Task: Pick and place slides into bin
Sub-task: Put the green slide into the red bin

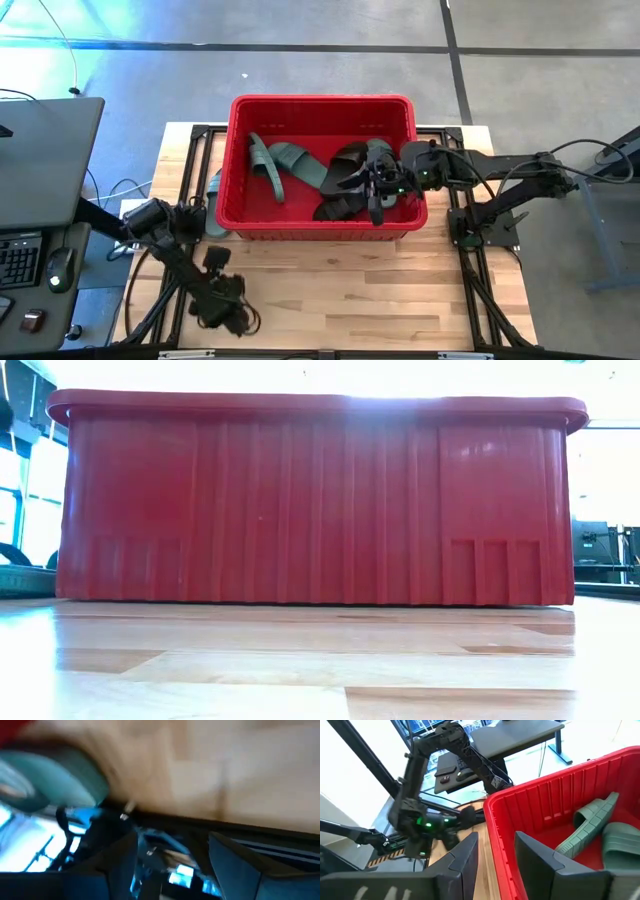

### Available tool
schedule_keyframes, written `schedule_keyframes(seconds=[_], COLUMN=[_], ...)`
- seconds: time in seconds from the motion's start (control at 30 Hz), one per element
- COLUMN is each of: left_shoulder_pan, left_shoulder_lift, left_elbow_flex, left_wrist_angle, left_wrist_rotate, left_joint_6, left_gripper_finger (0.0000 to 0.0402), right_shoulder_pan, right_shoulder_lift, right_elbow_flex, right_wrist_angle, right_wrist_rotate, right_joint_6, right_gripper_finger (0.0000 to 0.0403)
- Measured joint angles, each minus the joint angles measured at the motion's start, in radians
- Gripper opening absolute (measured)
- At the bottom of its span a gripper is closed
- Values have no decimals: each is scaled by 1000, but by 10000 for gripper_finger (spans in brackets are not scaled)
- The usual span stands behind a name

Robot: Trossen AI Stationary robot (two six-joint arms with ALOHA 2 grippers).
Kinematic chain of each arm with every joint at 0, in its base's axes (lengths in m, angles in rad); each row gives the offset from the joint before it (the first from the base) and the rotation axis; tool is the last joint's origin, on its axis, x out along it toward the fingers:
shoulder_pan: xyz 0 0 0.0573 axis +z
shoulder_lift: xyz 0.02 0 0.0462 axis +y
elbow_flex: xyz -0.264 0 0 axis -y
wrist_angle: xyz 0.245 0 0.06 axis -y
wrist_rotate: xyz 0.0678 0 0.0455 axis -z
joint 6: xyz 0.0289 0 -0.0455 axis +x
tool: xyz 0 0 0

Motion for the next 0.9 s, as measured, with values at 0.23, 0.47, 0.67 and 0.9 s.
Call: schedule_keyframes(seconds=[0.23,0.47,0.67,0.9], left_shoulder_pan=[98,191,213,190], left_shoulder_lift=[0,-3,-39,-155], left_elbow_flex=[-143,-173,-217,-289], left_wrist_angle=[1,-1,69,91], left_wrist_rotate=[-58,-171,-173,-222], left_joint_6=[9,44,51,-44], left_gripper_finger=[230,230,230,230], right_shoulder_pan=[0,-28,-68,-96], right_shoulder_lift=[0,0,0,0], right_elbow_flex=[0,0,0,0], right_wrist_angle=[2,14,24,45], right_wrist_rotate=[1,1,1,3], right_joint_6=[0,29,84,106], right_gripper_finger=[119,119,119,119])
